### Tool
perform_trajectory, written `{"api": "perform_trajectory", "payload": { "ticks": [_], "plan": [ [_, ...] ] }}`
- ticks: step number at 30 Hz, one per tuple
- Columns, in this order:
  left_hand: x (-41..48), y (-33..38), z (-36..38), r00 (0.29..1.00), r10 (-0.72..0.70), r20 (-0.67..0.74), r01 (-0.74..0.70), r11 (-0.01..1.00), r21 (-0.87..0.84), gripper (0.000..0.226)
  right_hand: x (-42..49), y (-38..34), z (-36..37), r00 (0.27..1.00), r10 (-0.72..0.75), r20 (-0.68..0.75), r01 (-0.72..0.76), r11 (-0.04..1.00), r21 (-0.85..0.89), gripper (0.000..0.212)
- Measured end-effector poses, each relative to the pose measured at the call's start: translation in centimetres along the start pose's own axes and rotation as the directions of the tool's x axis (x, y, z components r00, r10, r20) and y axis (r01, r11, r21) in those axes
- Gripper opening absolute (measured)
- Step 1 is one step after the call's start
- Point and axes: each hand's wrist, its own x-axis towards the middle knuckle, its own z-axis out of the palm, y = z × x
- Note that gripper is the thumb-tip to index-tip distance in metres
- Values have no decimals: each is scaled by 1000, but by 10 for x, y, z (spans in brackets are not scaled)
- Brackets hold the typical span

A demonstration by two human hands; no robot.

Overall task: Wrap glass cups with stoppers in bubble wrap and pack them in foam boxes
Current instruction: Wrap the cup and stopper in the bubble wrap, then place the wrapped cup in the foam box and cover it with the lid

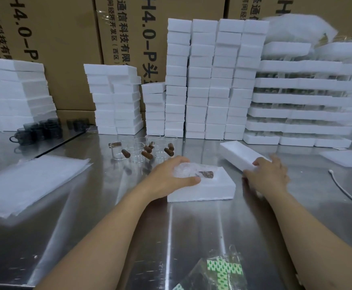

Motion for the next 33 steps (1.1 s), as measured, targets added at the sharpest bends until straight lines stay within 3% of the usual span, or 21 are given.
{"api": "perform_trajectory", "payload": {
  "ticks": [2,4,7,9,12,16,21,26,31,33],
  "plan": [
    [0,3,-1,1000,23,11,-22,997,-77,80,-2,-10,-8,999,-2,-44,8,990,138,47],
    [2,6,-1,998,44,-40,-52,975,-217,74,-9,-24,-21,989,-63,-137,108,931,350,35],
    [5,9,-6,960,32,-279,-120,945,-305,61,-28,-47,-43,940,-251,-233,342,712,613,19],
    [4,9,-11,919,34,-393,-162,941,-296,76,-38,-60,-53,915,-359,-184,369,562,740,18],
    [0,12,-17,904,37,-425,-205,911,-357,91,-45,-72,-60,871,-492,-12,233,390,891,34],
    [-2,20,-14,880,85,-467,-274,894,-355,66,-54,-79,-60,832,-530,165,-39,240,970,23],
    [-7,28,-12,851,16,-524,-263,878,-400,56,-50,-76,-55,822,-522,230,-103,260,960,48],
    [-4,25,-13,886,-17,-464,-247,828,-503,55,-42,-70,-46,903,-378,205,-102,275,956,38],
    [2,23,-17,927,-75,-368,-183,765,-617,22,-39,-62,-42,858,-336,389,-272,345,898,43],
    [2,22,-16,943,-68,-326,-162,761,-628,29,-38,-59,-38,834,-332,442,-317,366,875,48]
  ]
}}
